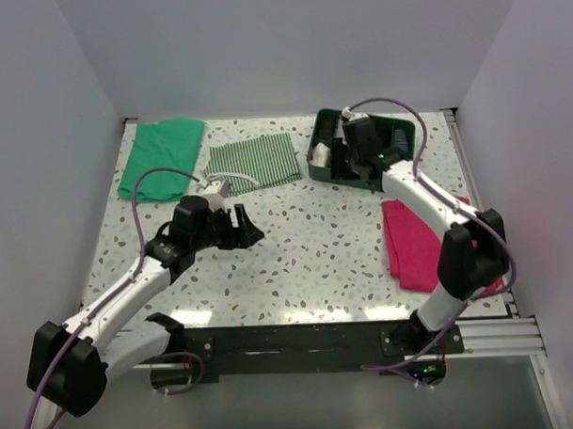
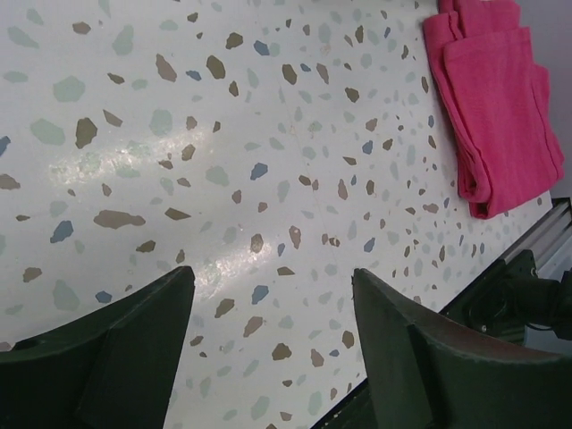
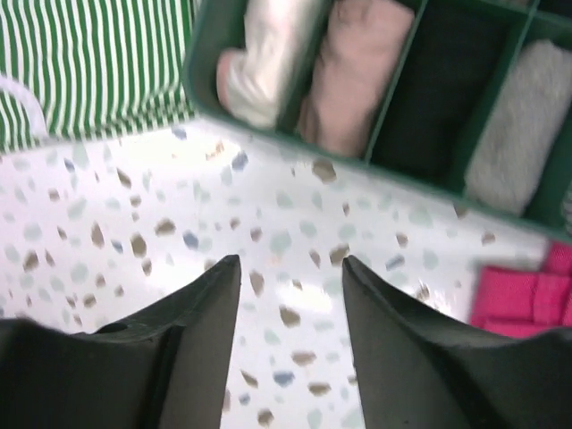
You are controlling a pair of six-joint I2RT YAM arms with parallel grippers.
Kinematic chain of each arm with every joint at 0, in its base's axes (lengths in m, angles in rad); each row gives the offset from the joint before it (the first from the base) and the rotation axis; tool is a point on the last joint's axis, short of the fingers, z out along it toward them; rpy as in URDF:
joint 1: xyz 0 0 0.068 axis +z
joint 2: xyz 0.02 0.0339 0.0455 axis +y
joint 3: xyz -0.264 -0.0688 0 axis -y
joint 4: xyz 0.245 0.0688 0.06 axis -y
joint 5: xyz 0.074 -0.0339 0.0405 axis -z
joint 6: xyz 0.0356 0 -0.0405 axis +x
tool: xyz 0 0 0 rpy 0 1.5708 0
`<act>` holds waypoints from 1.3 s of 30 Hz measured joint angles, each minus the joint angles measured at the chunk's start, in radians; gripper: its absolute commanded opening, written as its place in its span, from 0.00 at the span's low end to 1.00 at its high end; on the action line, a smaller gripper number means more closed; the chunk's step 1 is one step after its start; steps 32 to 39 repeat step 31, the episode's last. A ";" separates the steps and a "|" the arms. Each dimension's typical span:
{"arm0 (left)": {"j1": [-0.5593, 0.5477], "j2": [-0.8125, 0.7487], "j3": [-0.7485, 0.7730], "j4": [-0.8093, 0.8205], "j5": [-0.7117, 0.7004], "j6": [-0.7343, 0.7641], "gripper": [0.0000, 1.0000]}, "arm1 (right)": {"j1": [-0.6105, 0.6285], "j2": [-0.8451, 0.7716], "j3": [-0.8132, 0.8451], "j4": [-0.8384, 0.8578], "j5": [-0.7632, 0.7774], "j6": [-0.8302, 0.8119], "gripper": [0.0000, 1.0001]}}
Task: Roll the underwear
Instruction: Reset both arms
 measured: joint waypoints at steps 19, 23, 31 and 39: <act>0.000 -0.178 0.121 -0.172 -0.275 0.085 1.00 | 0.000 -0.572 -0.500 -0.051 -0.031 0.059 0.99; 0.000 -0.208 0.124 -0.195 -0.319 0.101 1.00 | 0.000 -0.651 -0.558 -0.066 -0.013 0.074 0.99; 0.000 -0.248 0.129 -0.200 -0.376 0.114 1.00 | 0.000 -0.809 -0.678 -0.058 0.087 0.085 0.99; 0.000 -0.248 0.129 -0.200 -0.376 0.114 1.00 | 0.000 -0.809 -0.678 -0.058 0.087 0.085 0.99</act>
